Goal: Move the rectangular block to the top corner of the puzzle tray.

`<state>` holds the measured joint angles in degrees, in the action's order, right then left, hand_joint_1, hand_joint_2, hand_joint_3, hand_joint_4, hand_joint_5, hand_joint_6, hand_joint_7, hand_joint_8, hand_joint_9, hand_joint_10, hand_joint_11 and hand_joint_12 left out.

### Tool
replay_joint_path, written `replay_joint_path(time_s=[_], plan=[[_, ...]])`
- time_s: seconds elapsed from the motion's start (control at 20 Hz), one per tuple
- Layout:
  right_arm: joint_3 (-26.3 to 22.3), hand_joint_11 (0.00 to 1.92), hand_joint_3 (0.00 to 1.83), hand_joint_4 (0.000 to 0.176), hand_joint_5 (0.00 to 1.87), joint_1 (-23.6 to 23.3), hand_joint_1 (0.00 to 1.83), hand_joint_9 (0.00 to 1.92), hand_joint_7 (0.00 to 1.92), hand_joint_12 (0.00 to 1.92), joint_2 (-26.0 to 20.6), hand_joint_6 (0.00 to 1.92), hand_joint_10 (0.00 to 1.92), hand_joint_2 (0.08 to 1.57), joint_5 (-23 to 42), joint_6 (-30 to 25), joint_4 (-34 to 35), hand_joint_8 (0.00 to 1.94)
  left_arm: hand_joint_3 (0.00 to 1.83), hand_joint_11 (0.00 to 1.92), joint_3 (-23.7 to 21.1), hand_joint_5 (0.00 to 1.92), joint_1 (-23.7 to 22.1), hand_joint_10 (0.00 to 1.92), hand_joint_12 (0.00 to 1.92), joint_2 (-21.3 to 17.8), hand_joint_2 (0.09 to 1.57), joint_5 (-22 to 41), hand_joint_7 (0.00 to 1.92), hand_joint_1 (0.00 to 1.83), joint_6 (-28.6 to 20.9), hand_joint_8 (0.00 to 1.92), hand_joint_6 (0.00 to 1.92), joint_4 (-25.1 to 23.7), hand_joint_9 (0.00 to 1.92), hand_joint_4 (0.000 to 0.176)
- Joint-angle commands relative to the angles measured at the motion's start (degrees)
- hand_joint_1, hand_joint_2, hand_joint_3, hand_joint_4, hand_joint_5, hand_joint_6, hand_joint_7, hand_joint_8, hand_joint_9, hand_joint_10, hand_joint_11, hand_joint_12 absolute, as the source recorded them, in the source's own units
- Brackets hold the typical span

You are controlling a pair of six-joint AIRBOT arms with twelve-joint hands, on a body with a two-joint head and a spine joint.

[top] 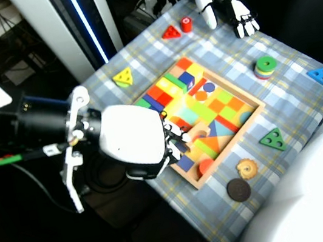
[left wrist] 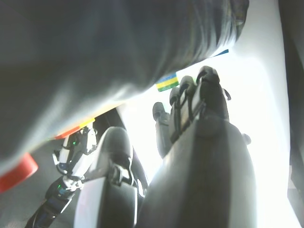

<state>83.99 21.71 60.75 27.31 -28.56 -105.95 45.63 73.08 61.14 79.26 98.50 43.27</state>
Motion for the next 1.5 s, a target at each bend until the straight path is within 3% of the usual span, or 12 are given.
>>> replay_joint_path(time_s=[0.0,0.15,0.2,0.25,0.3,0.35,0.45,0.55,0.6,0.65,1.3,1.45], plan=[[0.22,1.45,0.0,0.005,0.41,-0.31,1.54,1.38,1.14,1.92,0.19,0.0,1.92,1.24,-0.96,0.1,1.52,1.94,0.0,0.0,-0.02,0.37,-0.44,0.0,0.0,-0.39,1.41,6.47,0.22,0.64,-0.4,0.0,0.0,-2.33,0.12,0.081],[0.21,1.51,0.0,0.005,0.45,-0.3,1.58,1.43,1.22,1.92,0.53,0.0,1.92,1.21,-0.96,0.1,0.75,1.94,0.0,0.0,-0.01,0.37,-0.44,0.0,0.0,-0.39,1.41,6.4,0.23,0.65,-0.4,0.0,0.0,-2.36,0.12,0.078],[0.21,1.47,0.02,0.025,0.45,-0.3,1.37,1.39,0.78,1.92,0.54,0.0,1.92,1.26,-0.96,0.1,0.54,1.67,0.0,0.0,-0.02,0.38,-0.42,0.01,0.0,-0.4,1.4,6.34,0.24,0.68,-0.4,0.0,0.0,-2.39,0.13,0.071],[0.25,1.49,0.01,0.0,0.43,-0.3,1.35,1.39,0.76,1.92,0.49,0.0,1.92,1.23,-0.98,0.1,0.44,1.49,0.0,0.0,-0.01,0.38,-0.42,0.0,0.0,-0.41,1.41,6.23,0.23,0.65,-0.4,0.0,0.0,-2.4,0.13,0.075],[0.28,1.48,0.02,0.0,0.44,-0.21,1.33,1.39,0.7,1.92,0.39,0.0,1.92,1.25,-1.15,0.1,0.38,1.56,0.0,0.0,0.01,0.38,-0.42,0.0,0.0,-0.41,1.41,6.19,0.23,0.63,-0.4,0.0,0.0,-2.4,0.13,0.078],[0.33,1.52,0.01,0.002,0.45,-0.07,1.53,1.43,1.05,1.92,0.29,0.0,1.92,1.22,-1.34,-0.04,0.09,1.86,0.0,0.0,0.02,0.38,-0.42,0.01,0.0,-0.41,1.41,6.15,0.23,0.64,-0.4,0.0,0.0,-2.4,0.14,0.085],[0.77,1.49,0.01,0.054,0.44,0.02,1.51,1.4,1.13,1.92,0.25,0.0,1.92,1.23,-1.53,-2.12,-1.79,1.94,0.0,0.0,0.06,0.37,-0.42,0.0,0.0,-0.41,1.41,6.04,0.23,0.64,-0.39,0.0,0.0,-2.43,0.13,0.077],[1.0,1.49,0.0,0.026,0.43,0.02,1.53,1.4,1.11,1.92,0.25,0.0,1.92,1.24,-1.64,-2.27,-1.87,1.94,0.0,0.0,0.07,0.37,-0.42,0.0,0.0,-0.41,1.41,5.99,0.22,0.64,-0.39,0.0,0.0,-2.46,0.13,0.071],[1.12,1.49,0.03,0.018,0.42,0.02,1.37,1.39,0.8,1.92,0.25,0.0,1.92,1.24,-1.87,-2.27,-1.87,1.6,0.0,0.0,0.06,0.37,-0.42,0.0,0.0,-0.41,1.41,5.99,0.22,0.66,-0.39,0.0,0.0,-2.46,0.13,0.078],[1.22,1.5,0.03,0.0,0.42,0.02,1.48,1.41,1.03,1.92,0.25,0.0,1.92,1.25,-1.98,-2.27,-1.87,1.87,0.0,0.0,0.06,0.38,-0.42,0.0,0.0,-0.41,1.41,5.99,0.23,0.66,-0.39,0.0,0.0,-2.46,0.13,0.073],[2.88,1.6,0.0,0.0,0.45,-0.37,1.57,1.54,1.29,1.92,0.21,0.0,1.92,1.23,-4.08,-2.27,-1.81,1.94,0.0,0.0,0.05,0.4,-0.42,0.0,0.0,-0.4,1.41,5.89,0.24,0.66,-0.4,0.0,0.0,-2.51,0.14,0.048],[3.04,1.62,0.0,0.0,0.45,-0.46,1.57,1.56,1.31,1.92,0.19,0.0,1.92,1.23,-4.23,-2.27,-1.81,1.94,0.0,0.0,0.03,0.39,-0.42,0.0,0.0,-0.4,1.4,5.9,0.24,0.65,-0.4,0.0,0.0,-2.51,0.13,0.069]])
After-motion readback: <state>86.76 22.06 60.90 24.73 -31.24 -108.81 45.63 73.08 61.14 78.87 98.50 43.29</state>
